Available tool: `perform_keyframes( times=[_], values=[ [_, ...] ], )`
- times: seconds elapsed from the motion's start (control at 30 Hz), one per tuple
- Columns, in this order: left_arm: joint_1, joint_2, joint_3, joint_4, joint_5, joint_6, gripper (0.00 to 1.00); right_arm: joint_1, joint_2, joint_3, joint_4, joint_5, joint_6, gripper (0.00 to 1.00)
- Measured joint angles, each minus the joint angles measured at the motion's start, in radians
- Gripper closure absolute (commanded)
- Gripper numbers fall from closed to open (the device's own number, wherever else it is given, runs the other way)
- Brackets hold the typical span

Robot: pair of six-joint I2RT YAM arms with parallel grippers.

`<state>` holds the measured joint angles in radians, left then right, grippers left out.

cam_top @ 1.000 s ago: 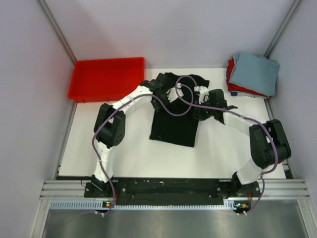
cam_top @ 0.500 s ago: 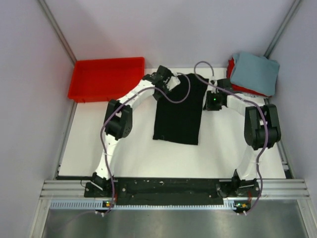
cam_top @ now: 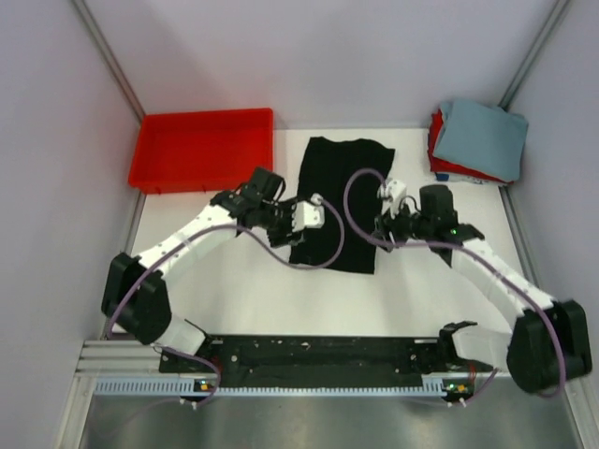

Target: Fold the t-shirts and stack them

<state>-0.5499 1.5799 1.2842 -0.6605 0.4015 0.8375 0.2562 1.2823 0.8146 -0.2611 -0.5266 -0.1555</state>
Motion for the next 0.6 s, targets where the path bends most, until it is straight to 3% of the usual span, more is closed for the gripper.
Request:
perform_keyframes(
  times=[0.07, 0.17, 0.4, 0.6],
  values=[
    [-0.019, -0.098, -0.128, 0.033, 0.063, 0.079, 0.37, 0.037, -0.145, -0.099, 0.029, -0.037, -0.169, 0.46],
    [-0.048, -0.107, -0.238, 0.08, 0.084, 0.153, 0.36, 0.101, -0.247, -0.171, 0.009, -0.023, -0.409, 0.45],
    [-0.108, -0.058, -0.372, 0.153, 0.072, 0.258, 0.34, 0.299, -0.154, -0.235, -0.038, 0.134, -0.726, 0.44],
    [-0.126, -0.004, -0.372, 0.212, 0.019, 0.29, 0.41, 0.344, -0.03, -0.239, -0.023, 0.231, -0.799, 0.46]
  ],
)
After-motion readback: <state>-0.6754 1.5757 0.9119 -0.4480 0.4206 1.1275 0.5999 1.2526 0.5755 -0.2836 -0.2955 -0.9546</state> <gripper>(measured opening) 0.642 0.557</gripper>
